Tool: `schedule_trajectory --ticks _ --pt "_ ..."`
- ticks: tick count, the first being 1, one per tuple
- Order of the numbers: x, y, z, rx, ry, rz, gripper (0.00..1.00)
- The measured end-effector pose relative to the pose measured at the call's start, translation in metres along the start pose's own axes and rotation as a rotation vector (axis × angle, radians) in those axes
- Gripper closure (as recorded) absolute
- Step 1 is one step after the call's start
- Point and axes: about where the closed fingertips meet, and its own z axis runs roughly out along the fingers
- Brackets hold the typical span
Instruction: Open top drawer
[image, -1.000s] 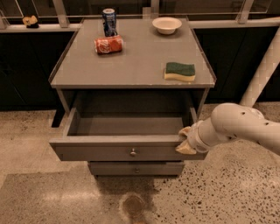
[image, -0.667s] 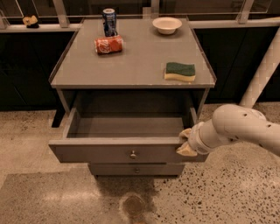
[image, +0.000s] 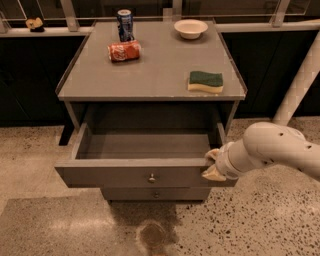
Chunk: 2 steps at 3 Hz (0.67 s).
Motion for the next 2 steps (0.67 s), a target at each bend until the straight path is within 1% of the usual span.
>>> schedule_trajectory --ticks 1,2 --pt "-0.0015 -0.0003 -0.0014 0.000 0.000 0.000 1.00" --pt "0.0009 0.0063 -0.0019 0.000 -0.002 -0.007 1.00"
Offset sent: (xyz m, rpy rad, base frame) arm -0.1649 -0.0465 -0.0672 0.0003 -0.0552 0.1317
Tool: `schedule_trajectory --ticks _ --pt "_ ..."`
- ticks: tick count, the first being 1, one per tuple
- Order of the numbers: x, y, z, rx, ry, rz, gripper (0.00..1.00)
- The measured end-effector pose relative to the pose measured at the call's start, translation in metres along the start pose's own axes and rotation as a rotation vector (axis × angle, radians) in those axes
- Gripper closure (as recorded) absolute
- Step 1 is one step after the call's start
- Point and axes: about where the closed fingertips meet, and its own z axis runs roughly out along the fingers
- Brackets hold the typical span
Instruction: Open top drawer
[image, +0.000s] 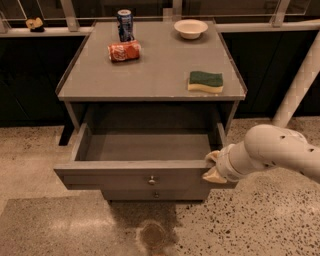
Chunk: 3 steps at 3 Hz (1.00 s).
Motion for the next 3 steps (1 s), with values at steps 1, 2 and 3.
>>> schedule_trajectory --ticks 1,2,3 --pt "-0.0014 -0.0003 -0.0016 0.000 0.000 0.000 1.00" --pt "0.0016 0.0073 -0.0019 -0.004 -0.003 -0.002 1.00" --pt "0.0004 0.0071 -0.0034 -0.004 -0.003 -0.002 1.00"
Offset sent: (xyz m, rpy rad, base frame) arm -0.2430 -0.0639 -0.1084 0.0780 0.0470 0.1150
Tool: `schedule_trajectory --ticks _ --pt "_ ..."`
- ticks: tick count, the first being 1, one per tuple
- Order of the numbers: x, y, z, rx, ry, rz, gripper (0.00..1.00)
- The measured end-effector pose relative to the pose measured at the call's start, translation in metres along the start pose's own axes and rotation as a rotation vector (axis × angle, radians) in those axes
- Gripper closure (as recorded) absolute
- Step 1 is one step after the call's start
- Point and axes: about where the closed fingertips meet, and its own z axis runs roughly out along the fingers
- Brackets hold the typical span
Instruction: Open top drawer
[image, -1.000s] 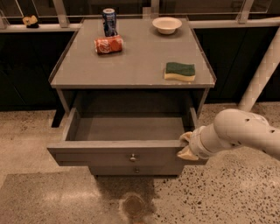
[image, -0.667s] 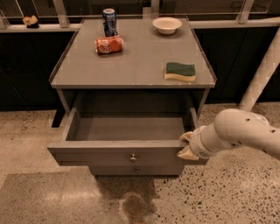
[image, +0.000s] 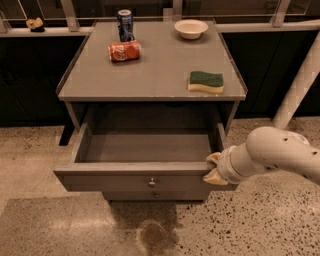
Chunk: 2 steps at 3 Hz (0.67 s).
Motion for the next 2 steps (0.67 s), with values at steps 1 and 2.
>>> schedule_trajectory --ticks 1,2 --pt "0.0026 0.0072 -0.0007 -0.005 -0.001 0.002 1.00" --pt "0.0017 0.0070 -0.0019 -0.005 -0.001 0.002 1.00"
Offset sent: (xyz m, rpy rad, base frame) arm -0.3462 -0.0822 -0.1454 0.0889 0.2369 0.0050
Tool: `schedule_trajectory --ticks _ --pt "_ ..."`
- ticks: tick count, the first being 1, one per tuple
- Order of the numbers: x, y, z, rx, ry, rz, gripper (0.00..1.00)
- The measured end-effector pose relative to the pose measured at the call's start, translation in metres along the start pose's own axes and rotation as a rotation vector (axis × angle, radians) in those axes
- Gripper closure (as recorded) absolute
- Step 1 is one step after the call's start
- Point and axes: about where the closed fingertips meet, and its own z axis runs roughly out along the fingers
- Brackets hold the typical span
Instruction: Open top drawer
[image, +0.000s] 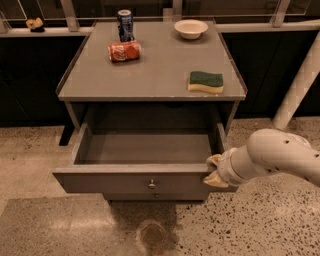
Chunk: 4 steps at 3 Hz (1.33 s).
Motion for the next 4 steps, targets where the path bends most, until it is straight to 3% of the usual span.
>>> schedule_trajectory --ticks 3,4 --pt "-0.003 0.009 -0.006 0.006 -0.010 -0.004 1.00" --pt "0.005 0.022 -0.005 -0.005 -0.010 0.002 1.00"
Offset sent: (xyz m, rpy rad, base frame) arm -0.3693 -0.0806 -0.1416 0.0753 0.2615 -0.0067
